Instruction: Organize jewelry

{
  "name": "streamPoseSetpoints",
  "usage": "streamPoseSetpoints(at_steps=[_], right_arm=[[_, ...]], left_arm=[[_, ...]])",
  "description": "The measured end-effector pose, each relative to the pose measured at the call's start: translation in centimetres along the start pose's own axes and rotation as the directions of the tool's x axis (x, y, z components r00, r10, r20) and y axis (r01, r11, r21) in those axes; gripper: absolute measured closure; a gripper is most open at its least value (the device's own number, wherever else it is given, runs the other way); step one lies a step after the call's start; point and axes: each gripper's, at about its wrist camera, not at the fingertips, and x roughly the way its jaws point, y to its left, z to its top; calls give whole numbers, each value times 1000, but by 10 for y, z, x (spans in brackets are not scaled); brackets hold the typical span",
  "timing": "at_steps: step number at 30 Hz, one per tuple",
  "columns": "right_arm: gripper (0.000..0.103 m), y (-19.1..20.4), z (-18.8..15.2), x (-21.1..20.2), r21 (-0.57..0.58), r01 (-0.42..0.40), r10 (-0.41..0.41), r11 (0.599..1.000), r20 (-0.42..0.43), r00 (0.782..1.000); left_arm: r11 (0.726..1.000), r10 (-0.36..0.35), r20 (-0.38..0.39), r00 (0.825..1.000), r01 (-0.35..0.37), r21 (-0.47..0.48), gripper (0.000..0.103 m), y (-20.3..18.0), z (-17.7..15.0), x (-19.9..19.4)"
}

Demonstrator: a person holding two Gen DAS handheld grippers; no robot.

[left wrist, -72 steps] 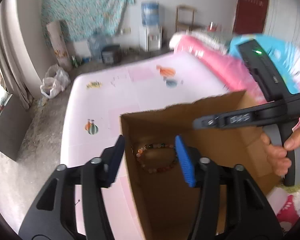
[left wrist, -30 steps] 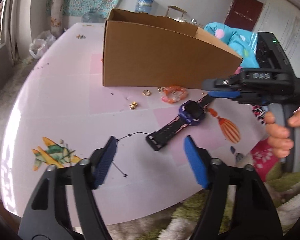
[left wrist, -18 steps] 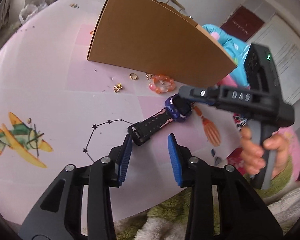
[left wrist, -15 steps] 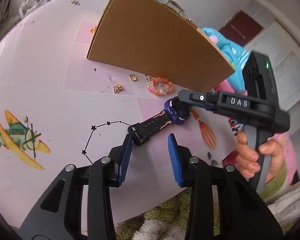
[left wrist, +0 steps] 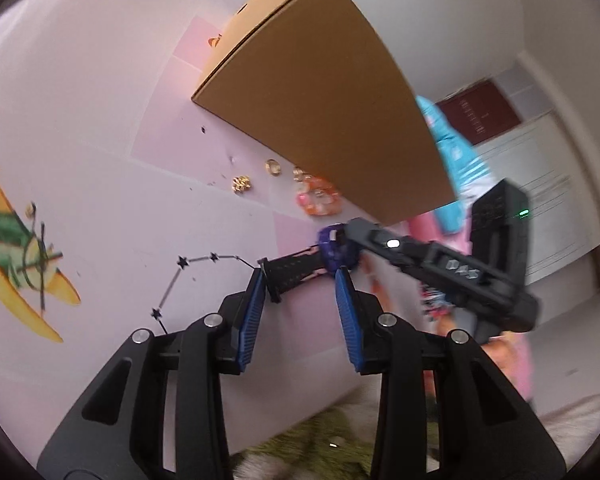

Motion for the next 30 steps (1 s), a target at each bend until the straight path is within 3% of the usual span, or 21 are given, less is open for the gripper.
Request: streamPoseSetpoints(at_steps=[4, 6, 9, 13, 18, 22, 26, 30], right_arm=[[75, -1, 1, -1, -2, 7, -7, 1000, 2, 1000], [75, -1, 0, -2, -11, 22, -22, 1000, 1, 1000], [75, 0, -2, -3, -26, 33, -33, 999, 2, 999], [75, 0, -4, -5, -26, 10, -10, 1000, -3, 1000], [75, -5, -6, -14, -17, -6, 6, 1000, 10, 1000], [75, -22, -4, -17, 4, 22, -22, 1000, 11, 1000], [75, -44, 8, -17, 73, -8, 6, 997, 18, 1000], [75, -61, 19, -22, 102, 113, -120, 988, 73, 990]], left_arm=[[996, 73, 5, 997, -73, 44, 71, -15, 3, 5], [987, 140, 10, 990, -140, 72, 85, -21, 3, 10], [974, 210, 13, 978, -210, 85, 96, -14, 5, 4], [956, 266, 28, 963, -268, 118, 97, -21, 7, 4], [899, 378, 54, 924, -380, 219, 98, -39, 7, 7], [880, 399, 72, 914, -404, 249, 98, -34, 3, 0], [891, 383, 69, 921, -388, 234, 97, -31, 6, 0], [894, 378, 71, 923, -384, 231, 97, -29, 3, -2]])
